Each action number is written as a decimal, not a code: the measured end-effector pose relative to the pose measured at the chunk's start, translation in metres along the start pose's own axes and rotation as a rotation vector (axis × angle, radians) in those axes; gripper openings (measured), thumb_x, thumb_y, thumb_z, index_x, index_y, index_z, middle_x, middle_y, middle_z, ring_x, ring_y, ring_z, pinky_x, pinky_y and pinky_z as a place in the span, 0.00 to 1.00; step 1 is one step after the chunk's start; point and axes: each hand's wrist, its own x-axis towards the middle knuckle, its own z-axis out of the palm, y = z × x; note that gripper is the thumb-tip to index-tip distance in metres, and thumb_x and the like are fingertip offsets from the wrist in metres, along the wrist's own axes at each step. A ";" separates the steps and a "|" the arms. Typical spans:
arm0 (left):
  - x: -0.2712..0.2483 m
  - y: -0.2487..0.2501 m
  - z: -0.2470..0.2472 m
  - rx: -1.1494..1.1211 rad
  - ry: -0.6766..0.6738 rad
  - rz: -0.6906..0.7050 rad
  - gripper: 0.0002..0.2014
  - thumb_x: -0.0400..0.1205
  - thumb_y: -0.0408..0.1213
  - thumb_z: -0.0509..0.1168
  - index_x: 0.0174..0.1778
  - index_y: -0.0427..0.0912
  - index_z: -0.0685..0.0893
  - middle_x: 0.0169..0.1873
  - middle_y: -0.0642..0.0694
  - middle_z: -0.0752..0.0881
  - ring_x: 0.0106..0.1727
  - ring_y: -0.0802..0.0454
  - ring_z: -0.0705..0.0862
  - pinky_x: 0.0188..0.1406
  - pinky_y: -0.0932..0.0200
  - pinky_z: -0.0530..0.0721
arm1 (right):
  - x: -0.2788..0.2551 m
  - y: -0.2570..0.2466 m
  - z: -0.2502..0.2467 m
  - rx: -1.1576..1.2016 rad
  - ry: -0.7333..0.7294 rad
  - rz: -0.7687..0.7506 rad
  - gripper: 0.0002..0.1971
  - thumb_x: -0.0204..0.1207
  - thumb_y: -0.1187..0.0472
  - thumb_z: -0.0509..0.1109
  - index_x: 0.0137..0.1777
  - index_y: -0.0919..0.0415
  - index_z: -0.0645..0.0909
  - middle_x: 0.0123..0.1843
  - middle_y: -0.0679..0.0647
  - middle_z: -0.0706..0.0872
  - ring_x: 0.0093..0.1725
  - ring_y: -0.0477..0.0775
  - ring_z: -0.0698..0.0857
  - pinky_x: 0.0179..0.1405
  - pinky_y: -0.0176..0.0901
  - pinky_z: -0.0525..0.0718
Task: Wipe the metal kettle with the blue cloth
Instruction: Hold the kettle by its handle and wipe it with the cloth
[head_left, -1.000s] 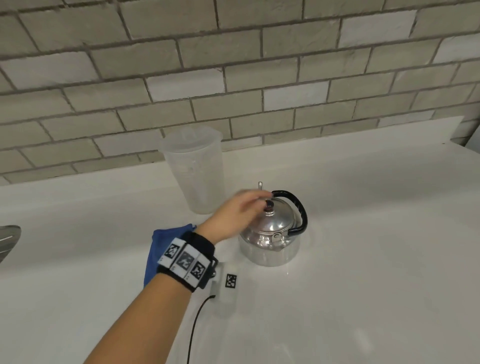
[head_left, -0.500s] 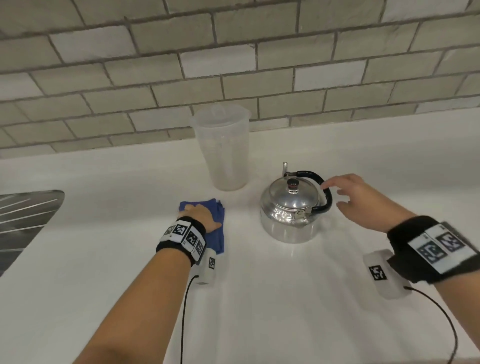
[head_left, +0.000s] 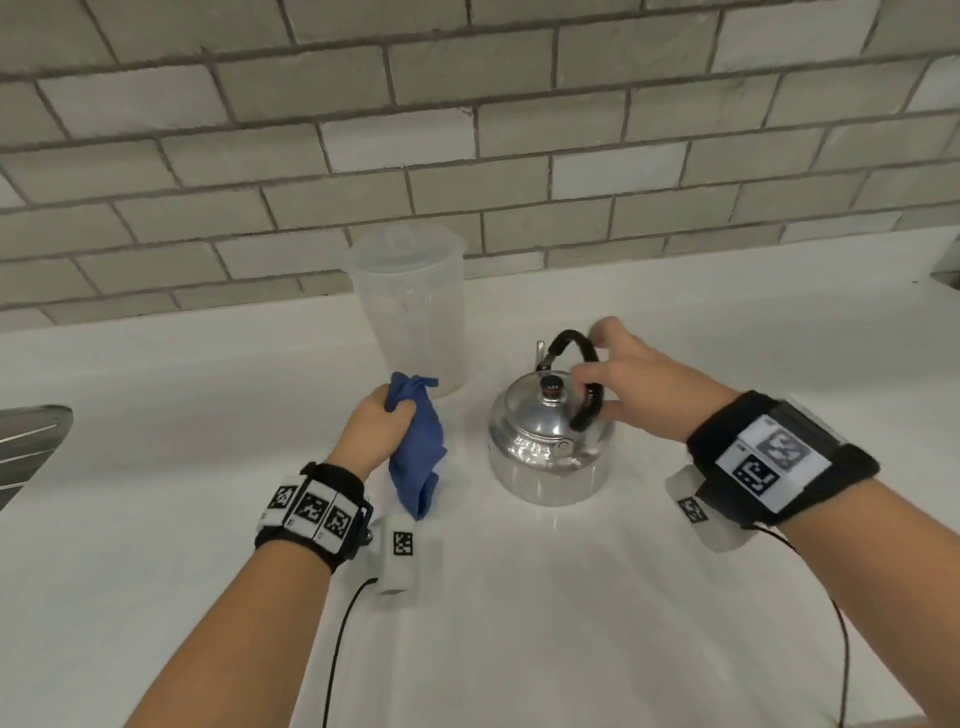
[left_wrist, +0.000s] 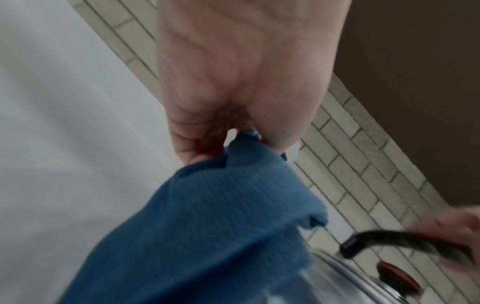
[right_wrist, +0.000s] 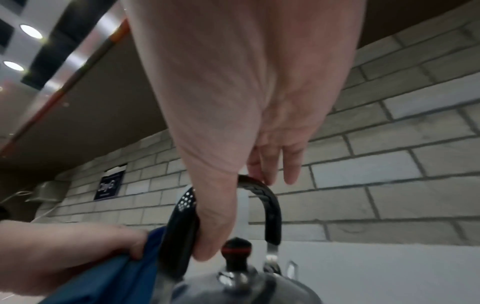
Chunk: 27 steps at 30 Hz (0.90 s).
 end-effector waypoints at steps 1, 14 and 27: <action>-0.003 0.008 0.007 -0.089 0.010 0.042 0.15 0.87 0.32 0.55 0.68 0.40 0.80 0.63 0.39 0.84 0.66 0.41 0.81 0.61 0.53 0.80 | 0.007 -0.006 -0.004 -0.046 -0.007 -0.034 0.07 0.75 0.58 0.72 0.51 0.52 0.79 0.70 0.59 0.67 0.66 0.63 0.74 0.68 0.51 0.76; -0.009 0.026 0.098 -0.505 -0.248 -0.084 0.17 0.83 0.50 0.66 0.63 0.46 0.87 0.56 0.40 0.92 0.60 0.40 0.89 0.68 0.41 0.81 | 0.068 -0.032 -0.023 -0.267 -0.502 -0.213 0.21 0.64 0.42 0.79 0.47 0.50 0.73 0.51 0.48 0.72 0.60 0.48 0.64 0.58 0.43 0.72; -0.036 0.014 0.086 -0.711 -0.108 -0.080 0.14 0.87 0.41 0.61 0.56 0.41 0.91 0.51 0.39 0.93 0.56 0.44 0.91 0.59 0.52 0.86 | 0.079 -0.044 0.030 -0.002 0.054 -0.116 0.27 0.63 0.28 0.70 0.49 0.51 0.80 0.47 0.44 0.82 0.52 0.50 0.77 0.59 0.52 0.71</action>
